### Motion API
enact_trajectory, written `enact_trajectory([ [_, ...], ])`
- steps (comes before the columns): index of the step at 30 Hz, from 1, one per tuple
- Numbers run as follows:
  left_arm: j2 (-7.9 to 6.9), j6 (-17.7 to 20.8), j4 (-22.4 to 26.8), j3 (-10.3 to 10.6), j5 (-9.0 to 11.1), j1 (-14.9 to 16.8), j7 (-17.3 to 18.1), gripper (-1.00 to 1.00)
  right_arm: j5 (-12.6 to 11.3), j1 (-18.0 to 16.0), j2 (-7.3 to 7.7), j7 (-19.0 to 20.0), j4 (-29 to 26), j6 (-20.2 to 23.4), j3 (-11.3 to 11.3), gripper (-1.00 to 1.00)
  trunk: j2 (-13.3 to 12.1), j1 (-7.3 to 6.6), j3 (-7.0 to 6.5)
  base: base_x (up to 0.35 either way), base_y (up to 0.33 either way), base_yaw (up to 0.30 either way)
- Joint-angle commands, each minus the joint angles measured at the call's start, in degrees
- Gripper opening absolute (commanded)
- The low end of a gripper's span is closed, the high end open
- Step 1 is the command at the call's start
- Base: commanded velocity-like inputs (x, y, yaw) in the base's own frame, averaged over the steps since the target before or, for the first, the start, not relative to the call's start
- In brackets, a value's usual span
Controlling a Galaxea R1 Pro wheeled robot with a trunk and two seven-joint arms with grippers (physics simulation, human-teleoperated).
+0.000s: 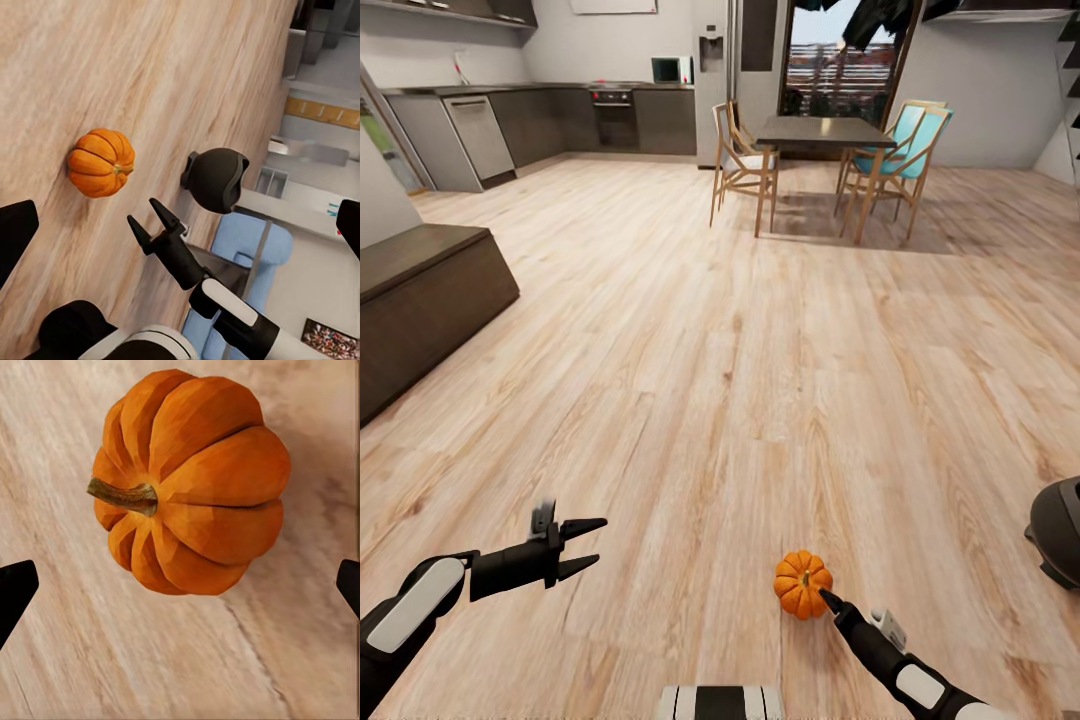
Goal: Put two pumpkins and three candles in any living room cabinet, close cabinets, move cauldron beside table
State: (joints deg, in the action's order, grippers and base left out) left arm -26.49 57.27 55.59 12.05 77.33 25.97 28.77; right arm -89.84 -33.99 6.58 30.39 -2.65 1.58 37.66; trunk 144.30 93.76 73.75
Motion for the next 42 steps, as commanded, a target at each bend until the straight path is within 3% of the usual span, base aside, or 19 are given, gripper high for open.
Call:
enact_trajectory([
  [1, -0.05, 0.0, 0.0, 0.1, -0.2, 0.0, 0.4, 1.0, -0.6, 0.0, 0.03, 0.1, 0.0, 0.2, 0.4, 1.0, 0.0, 0.01, 0.27, 0.0, 0.0, 0.0],
  [7, -0.05, 0.0, 0.0, 0.1, -0.2, 0.0, 0.4, 1.0, -0.7, 0.0, 0.17, 0.0, 0.1, 0.2, 0.3, 1.0, 0.1, 0.17, 1.6, 0.0, 0.0, 0.0],
  [14, -0.05, 0.0, 0.1, 0.1, -0.2, 0.0, 0.4, 1.0, -0.6, 0.0, 0.27, 0.5, 0.1, 0.3, 0.3, 1.0, 0.1, 0.17, 1.6, 0.0, 0.0, 0.0],
  [21, -0.05, 0.0, 0.2, 0.1, -0.2, 0.0, 0.4, 1.0, -0.5, 0.0, 0.28, 2.5, 0.0, 0.3, 0.4, 1.0, 0.2, 0.35, 3.15, 0.0, 0.0, 0.0],
  [26, -0.1, 0.1, 0.8, 0.3, 0.1, 0.0, 2.1, 1.0, -0.5, 0.0, 0.28, 2.8, 0.0, 0.3, 0.4, 1.0, 0.2, 0.35, 3.15, 0.0, 0.0, 0.0],
  [28, -0.15, 0.1, 1.1, 1.2, 0.1, 0.0, 4.6, 1.0, -0.5, 0.0, 0.28, 2.8, 0.0, 0.3, 0.4, 1.0, 0.2, 0.35, 3.15, 0.0, 0.0, 0.0],
  [32, -0.29, 0.1, 3.5, 6.1, 0.1, 0.0, 13.9, 1.0, -0.5, 0.0, 0.28, 2.9, 0.0, 0.2, 0.4, 1.0, 0.2, 0.35, 3.15, 0.0, 0.0, 0.0],
  [35, -0.31, 0.1, 9.3, 9.1, 0.2, -0.3, 17.4, 1.0, -0.5, 0.0, 0.28, 3.5, 0.0, 0.2, 0.4, 1.0, 0.2, 0.35, 3.15, 0.0, 0.0, 0.0],
  [38, -0.27, 0.1, 13.6, 10.5, 0.3, -1.1, 18.2, 1.0, -0.4, 0.0, 0.23, 3.7, 0.0, 0.2, 0.4, 1.0, 0.2, 0.35, 3.15, 0.0, 0.0, 0.0],
  [42, -0.23, 0.0, 15.1, 11.6, 0.3, -1.7, 18.5, 1.0, -0.4, 0.0, 0.2, 3.8, 0.0, 0.2, 0.4, 1.0, 0.2, 0.37, 3.37, 0.0, 0.0, 0.0],
])
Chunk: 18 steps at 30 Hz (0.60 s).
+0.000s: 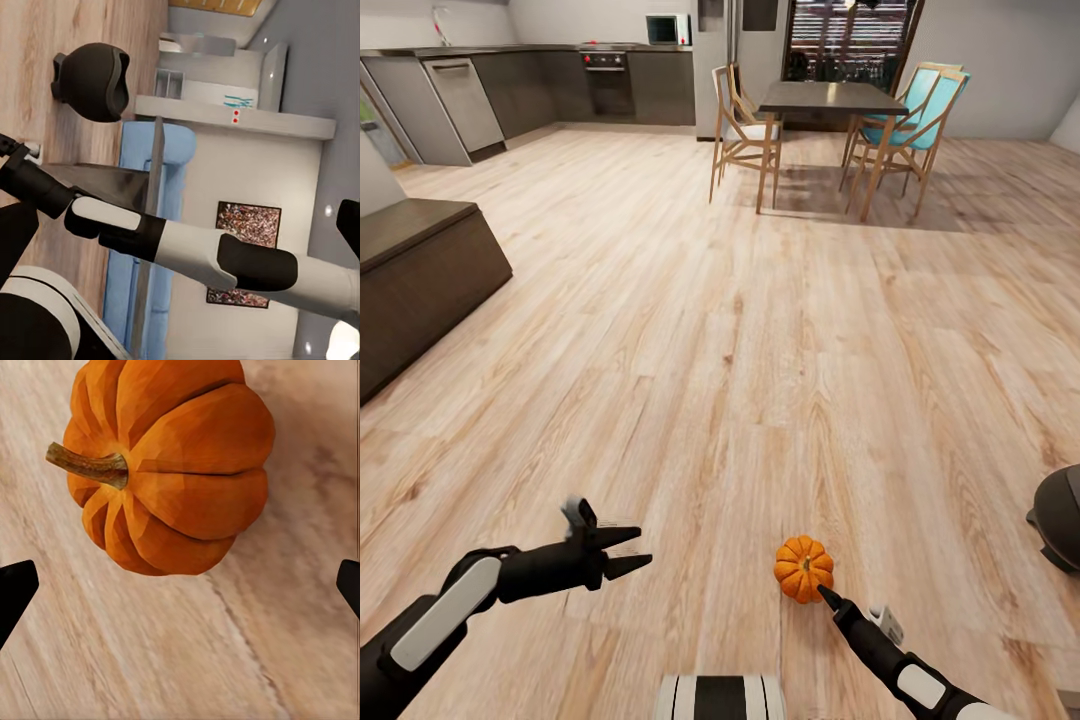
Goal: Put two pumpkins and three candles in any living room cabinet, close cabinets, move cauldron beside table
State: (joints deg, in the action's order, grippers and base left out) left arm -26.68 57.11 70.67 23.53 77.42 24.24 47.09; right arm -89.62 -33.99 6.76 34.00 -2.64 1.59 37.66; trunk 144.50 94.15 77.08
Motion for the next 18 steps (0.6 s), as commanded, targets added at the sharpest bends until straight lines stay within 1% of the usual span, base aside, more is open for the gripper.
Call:
enact_trajectory([
  [1, -0.04, 0.2, 0.1, 0.2, 0.2, 0.0, 0.2, 1.0, -0.6, 0.0, 0.01, 0.2, 0.0, 0.2, 0.4, 1.0, 0.0, 0.01, 0.27, 0.0, 0.0, 0.0],
  [3, -0.04, 0.2, 0.2, 0.3, 0.2, 0.0, 0.2, 1.0, -0.6, 0.0, 0.01, 0.2, 0.0, 0.2, 0.4, 1.0, 0.1, 0.06, 0.71, 0.0, 0.0, 0.0],
  [8, -0.04, 0.2, 0.1, 0.4, 0.2, -0.1, 0.2, 1.0, -0.6, 0.0, 0.01, 0.6, 0.0, 0.2, 0.4, 1.0, 0.1, 0.06, 0.71, 0.0, 0.0, 0.0],
  [12, -0.04, 0.2, 0.1, 0.4, 0.2, -0.1, 0.2, 1.0, -0.7, 0.0, 0.09, 2.8, 0.0, 0.2, 0.4, 1.0, 0.1, 0.06, 0.71, 0.0, 0.0, 0.0],
  [13, -0.04, 0.2, 0.1, 0.4, 0.2, -0.1, 0.2, 1.0, -0.7, 0.0, 0.14, 4.7, 0.1, 0.3, 0.4, 1.0, 0.1, 0.06, 0.71, 0.0, 0.0, 0.0],
  [15, -0.04, 0.2, 0.1, 0.4, 0.2, -0.1, 0.2, 1.0, -0.8, 0.0, 0.16, 6.2, 0.1, 0.5, 0.4, 1.0, 0.1, 0.06, 0.71, 0.0, 0.0, 0.0],
  [18, -0.04, 0.2, 0.1, 0.4, 0.2, -0.1, 0.2, 1.0, -0.8, 0.0, 0.18, 7.6, 0.1, 1.1, 0.4, 1.0, 0.1, 0.06, 0.71, 0.0, 0.0, 0.0],
])
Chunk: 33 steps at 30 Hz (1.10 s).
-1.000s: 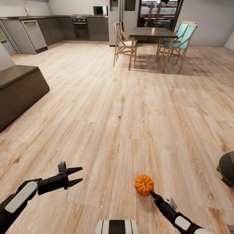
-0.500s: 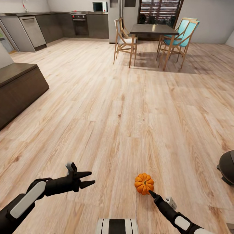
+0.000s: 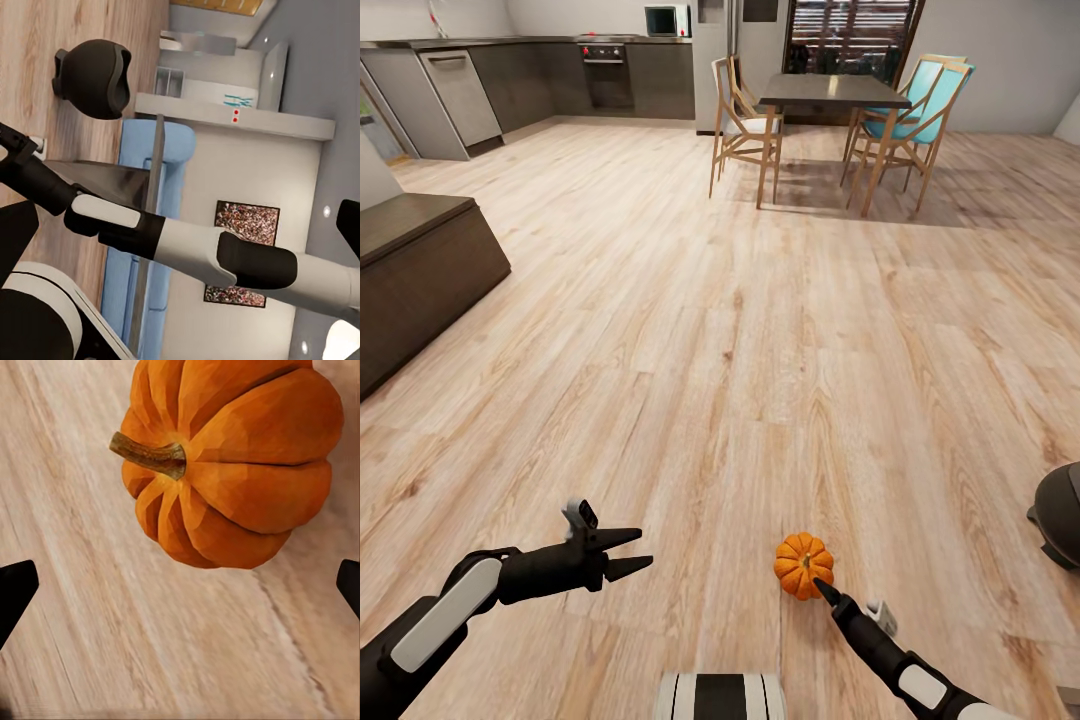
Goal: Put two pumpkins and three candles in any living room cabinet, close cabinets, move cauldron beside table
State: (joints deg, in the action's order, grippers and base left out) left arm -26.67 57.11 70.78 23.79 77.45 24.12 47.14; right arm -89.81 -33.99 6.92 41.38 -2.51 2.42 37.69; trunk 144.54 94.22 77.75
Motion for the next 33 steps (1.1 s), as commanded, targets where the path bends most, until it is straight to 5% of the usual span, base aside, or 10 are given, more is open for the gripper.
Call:
enact_trajectory([
  [1, -0.04, 0.2, 0.0, 0.1, 0.2, 0.1, 0.1, 1.0, -0.6, 0.0, 0.02, 0.3, 0.0, 0.4, 0.4, 1.0, 0.0, -0.01, 0.04, 0.0, 0.0, 0.0],
  [33, -0.04, 0.2, 0.0, 0.1, 1.1, 0.1, 0.1, 1.0, -0.7, 0.5, 0.02, -0.2, 2.1, 1.7, 0.4, 1.0, 0.0, -0.01, 0.04, 0.029, -0.019, 0.0],
])
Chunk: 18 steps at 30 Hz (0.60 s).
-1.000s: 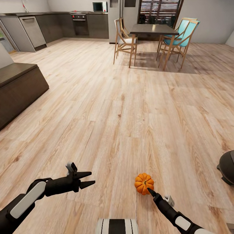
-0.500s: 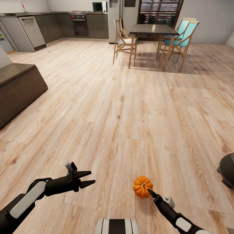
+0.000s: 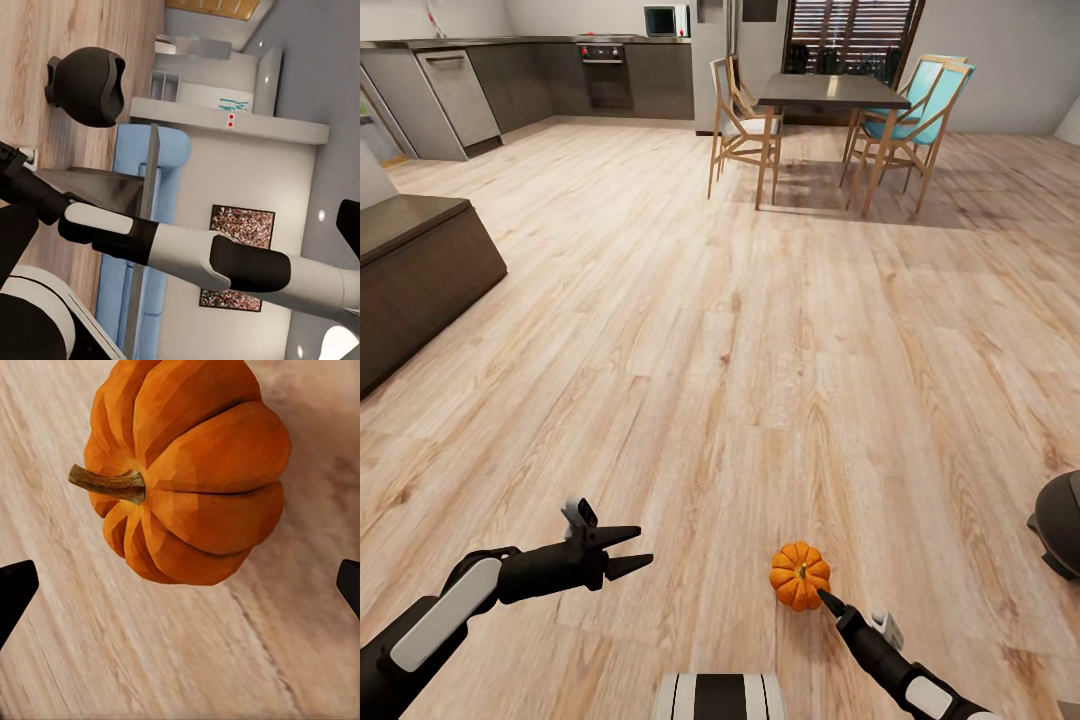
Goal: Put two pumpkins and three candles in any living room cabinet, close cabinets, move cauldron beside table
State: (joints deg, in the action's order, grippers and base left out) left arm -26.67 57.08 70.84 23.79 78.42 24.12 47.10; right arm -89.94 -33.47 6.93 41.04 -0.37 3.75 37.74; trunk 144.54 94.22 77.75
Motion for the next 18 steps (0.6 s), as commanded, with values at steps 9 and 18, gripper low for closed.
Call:
enact_trajectory([
  [9, -0.05, 0.2, -0.1, 0.1, 0.2, 0.1, 0.1, 1.0, -0.8, 0.0, 0.02, 0.1, 0.2, 0.6, 0.1, 1.0, 0.0, -0.01, 0.04, 0.072, 0.0, 0.0],
  [18, 0.02, 0.1, -0.2, 0.1, 0.2, 0.1, 0.1, 1.0, -0.9, 0.0, 0.02, -0.1, 0.5, 0.6, 0.0, 1.0, 0.0, -0.01, 0.04, 0.019, 0.0, 0.0],
])
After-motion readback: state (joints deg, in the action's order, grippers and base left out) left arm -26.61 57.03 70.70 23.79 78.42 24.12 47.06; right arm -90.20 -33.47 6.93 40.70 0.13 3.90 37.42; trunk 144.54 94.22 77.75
